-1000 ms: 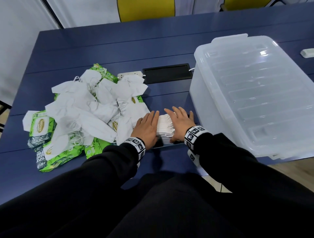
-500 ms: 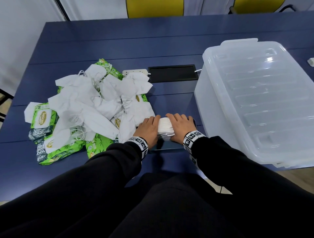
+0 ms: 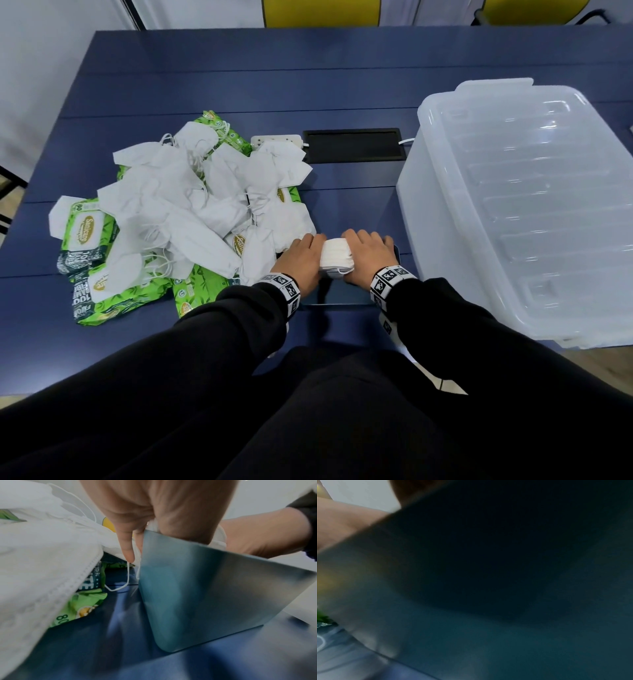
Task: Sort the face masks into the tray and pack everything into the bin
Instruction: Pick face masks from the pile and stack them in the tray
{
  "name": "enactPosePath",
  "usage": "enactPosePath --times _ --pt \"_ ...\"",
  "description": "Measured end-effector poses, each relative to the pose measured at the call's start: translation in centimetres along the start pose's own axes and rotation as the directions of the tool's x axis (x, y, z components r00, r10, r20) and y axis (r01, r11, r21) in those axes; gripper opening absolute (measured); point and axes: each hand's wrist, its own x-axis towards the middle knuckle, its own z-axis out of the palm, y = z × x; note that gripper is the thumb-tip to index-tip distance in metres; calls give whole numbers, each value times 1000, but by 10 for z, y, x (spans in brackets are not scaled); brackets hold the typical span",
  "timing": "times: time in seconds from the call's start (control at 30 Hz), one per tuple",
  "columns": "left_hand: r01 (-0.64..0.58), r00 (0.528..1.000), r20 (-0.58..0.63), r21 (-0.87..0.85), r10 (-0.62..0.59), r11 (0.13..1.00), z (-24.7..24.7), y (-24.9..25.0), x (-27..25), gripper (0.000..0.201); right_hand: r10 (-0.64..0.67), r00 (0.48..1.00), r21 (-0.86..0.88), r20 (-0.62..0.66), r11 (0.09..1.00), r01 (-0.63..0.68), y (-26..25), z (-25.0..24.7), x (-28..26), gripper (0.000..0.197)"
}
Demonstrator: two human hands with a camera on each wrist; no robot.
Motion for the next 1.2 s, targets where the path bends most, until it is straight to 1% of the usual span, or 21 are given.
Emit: enactPosePath --times 0.07,0.13,0.2,0.23,0.3,0.37,0.43,0.53,0.67,0.73,0.83,0.93,1.0,1.07,1.2 --pt "-10 1000 24 8 10 1000 0 -2 1 75 -10 1000 28 8 1000 10 1 -2 0 85" --pt "-16 999 38 34 14 999 -2 -3 1 87 -27 999 90 -18 996 29 3 -4 -2 93" --pt "-24 1000 20 69 22 997 -3 -3 0 95 -54 997 125 -54 990 60 5 -5 -4 98" --pt "-35 999 11 77 34 996 -3 -2 0 99 -72 996 129 -53 989 78 5 -5 -4 100" --pt "-57 998 20 68 56 996 -2 -2 -1 106 -108 994 123 9 987 106 4 -5 -1 97" --pt "-56 998 36 47 54 997 -1 -1 -1 110 -127 988 97 85 988 118 3 -8 3 85" --pt "-39 999 37 21 39 999 -3 0 1 104 -146 983 111 111 985 134 6 -13 7 77" --pt "-54 997 61 -7 54 999 -6 -2 4 95 -152 980 137 132 981 134 11 -19 10 77" --pt "-65 996 61 -3 65 998 -5 -7 3 95 -149 984 92 100 986 140 8 -15 7 86" --pt "-64 996 67 1 63 998 -6 -8 4 93 -147 986 104 75 985 139 7 -14 5 88" --pt "-40 996 80 -53 44 998 -7 -10 6 95 -134 990 143 52 982 125 10 -14 4 98" --pt "-44 995 88 -86 51 995 -5 -13 5 96 -117 991 134 62 985 108 9 -13 2 108" --pt "-45 994 94 -95 54 994 -5 -13 6 92 -103 992 130 77 987 92 8 -12 1 110" --pt "-35 993 106 -104 46 994 -7 -13 8 88 -89 994 131 65 988 80 6 -11 0 112" --pt "-23 990 136 -105 37 994 -7 -14 9 90 -83 995 132 63 988 74 5 -8 -1 116"
